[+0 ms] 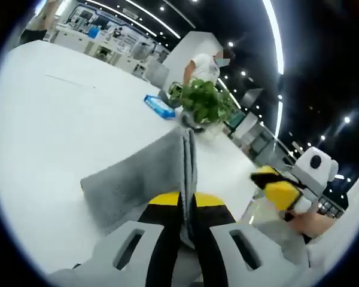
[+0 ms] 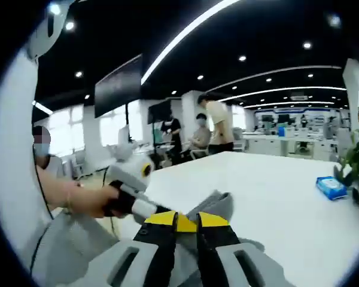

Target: Open the folded towel by lifting each exposed corner and separating the folded layers until the towel lies flat within the target outline without major curled edges

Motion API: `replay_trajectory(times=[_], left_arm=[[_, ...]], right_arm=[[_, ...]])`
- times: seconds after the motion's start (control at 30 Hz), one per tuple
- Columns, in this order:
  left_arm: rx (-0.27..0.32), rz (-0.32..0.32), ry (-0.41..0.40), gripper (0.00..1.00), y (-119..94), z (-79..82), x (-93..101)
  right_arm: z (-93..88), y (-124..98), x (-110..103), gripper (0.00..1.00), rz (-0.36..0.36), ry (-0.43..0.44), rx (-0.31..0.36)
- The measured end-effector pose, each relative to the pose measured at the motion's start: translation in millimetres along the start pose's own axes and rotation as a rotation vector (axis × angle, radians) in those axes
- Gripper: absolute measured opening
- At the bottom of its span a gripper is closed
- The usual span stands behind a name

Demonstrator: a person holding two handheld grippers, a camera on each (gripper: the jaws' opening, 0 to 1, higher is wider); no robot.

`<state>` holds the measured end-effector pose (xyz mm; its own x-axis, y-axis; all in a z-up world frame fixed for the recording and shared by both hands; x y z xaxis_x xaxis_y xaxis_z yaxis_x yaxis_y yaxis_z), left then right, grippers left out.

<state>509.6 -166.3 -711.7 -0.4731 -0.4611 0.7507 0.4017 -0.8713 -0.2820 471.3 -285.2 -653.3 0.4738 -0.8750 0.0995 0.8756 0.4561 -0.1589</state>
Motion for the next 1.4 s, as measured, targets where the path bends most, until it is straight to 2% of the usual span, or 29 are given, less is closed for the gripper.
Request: replay_trajectory(times=[0.03, 0.1, 0.13, 0.17, 0.23, 0.27, 0.3, 0.47, 0.6, 0.63, 0.7, 0.97, 1.1, 1.27, 1.4], left_arm=[[0.013, -0.001, -0.012, 0.05, -1.0, 2.8, -0.1], [0.023, 0.0, -0.008, 0.05, -2.4, 5.0, 0.8], [0.029, 0.0, -0.001, 0.05, -2.9, 5.9, 1.5], [0.035, 0.0, 0.006, 0.05, -3.6, 6.7, 2.7], [0.042, -0.002, 0.017, 0.05, -4.1, 7.8, 3.6], [0.044, -0.003, 0.02, 0.05, -4.6, 8.1, 4.1], [0.045, -0.004, 0.021, 0.05, -4.9, 8.2, 4.4], [0.054, -0.009, 0.018, 0.05, -5.9, 10.5, 4.2], [0.064, -0.011, 0.01, 0.05, -7.1, 12.2, 4.4], [0.067, -0.01, 0.008, 0.05, -7.6, 12.8, 4.2], [0.072, -0.012, 0.0, 0.05, -7.9, 13.8, 3.3], [0.106, -0.01, -0.006, 0.05, -11.3, 19.8, 2.0], [0.134, -0.005, -0.02, 0.05, -15.2, 25.0, -0.1], [0.161, 0.002, -0.052, 0.05, -18.5, 29.2, -5.1], [0.159, 0.002, -0.062, 0.05, -18.4, 28.4, -4.8]], right_arm=[[-18.2, 0.1, 17.9, 0.07, -0.096, -0.069, -0.122], [-37.9, 4.0, 31.2, 0.06, -0.144, -0.129, -0.23], [-56.5, 8.8, 32.6, 0.06, -0.147, -0.128, -0.324], [-67.9, 12.3, 27.8, 0.06, -0.118, -0.134, -0.376], [-91.9, 21.7, 9.6, 0.06, -0.009, -0.192, -0.481], [-97.1, 27.0, -0.5, 0.06, 0.031, -0.196, -0.486], [-106.7, 32.1, -14.0, 0.06, 0.083, -0.205, -0.521], [-118.0, 50.6, -61.5, 0.02, 0.292, -0.195, -0.513], [-142.7, 50.3, -67.3, 0.0, 0.347, -0.288, -0.609], [-142.9, 51.4, -67.1, 0.0, 0.344, -0.289, -0.593], [-138.8, 51.3, -64.5, 0.0, 0.333, -0.236, -0.585], [-143.9, 46.8, -49.6, 0.0, 0.274, -0.282, -0.614], [-146.8, 38.7, -30.0, 0.0, 0.211, -0.278, -0.645], [-151.8, 22.0, -3.0, 0.0, 0.119, -0.226, -0.684], [-157.2, 5.9, 19.5, 0.0, 0.036, -0.181, -0.721]])
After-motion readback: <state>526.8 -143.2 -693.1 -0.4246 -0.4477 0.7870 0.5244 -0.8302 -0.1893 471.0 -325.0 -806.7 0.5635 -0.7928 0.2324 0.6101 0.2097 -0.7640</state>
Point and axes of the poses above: the point that each gripper's makers call its tool centre point, and the gripper's own axes: y roughly forward along the fingers, x roughly to its right, z roughly out of its top, the point moved 3 cm from there along -y, roughly backward along the fingers, and after that the axes turned 10 degrees about -y, right-handed, at the moved point
